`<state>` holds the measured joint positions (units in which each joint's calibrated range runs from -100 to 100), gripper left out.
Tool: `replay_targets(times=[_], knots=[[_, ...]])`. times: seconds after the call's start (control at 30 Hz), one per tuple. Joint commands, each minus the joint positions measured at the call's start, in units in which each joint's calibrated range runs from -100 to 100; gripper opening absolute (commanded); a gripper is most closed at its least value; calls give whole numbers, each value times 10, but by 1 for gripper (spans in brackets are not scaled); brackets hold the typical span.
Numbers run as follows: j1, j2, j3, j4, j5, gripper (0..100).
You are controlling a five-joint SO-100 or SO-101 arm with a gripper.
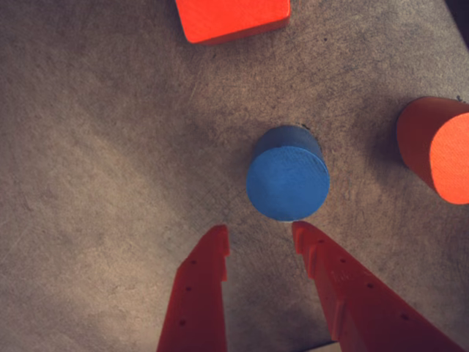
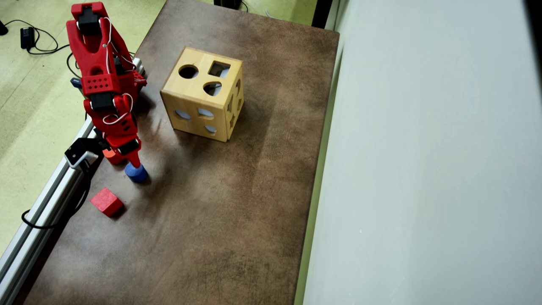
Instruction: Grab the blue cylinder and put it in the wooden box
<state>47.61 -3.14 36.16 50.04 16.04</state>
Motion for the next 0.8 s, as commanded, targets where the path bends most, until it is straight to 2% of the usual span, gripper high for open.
replay_targets(times=[0.0,0.6,0.77], knots=[[-3,-14,-2,0,3,15],[-2,-14,43,0,-1,16],[-2,-15,42,0,0,24]])
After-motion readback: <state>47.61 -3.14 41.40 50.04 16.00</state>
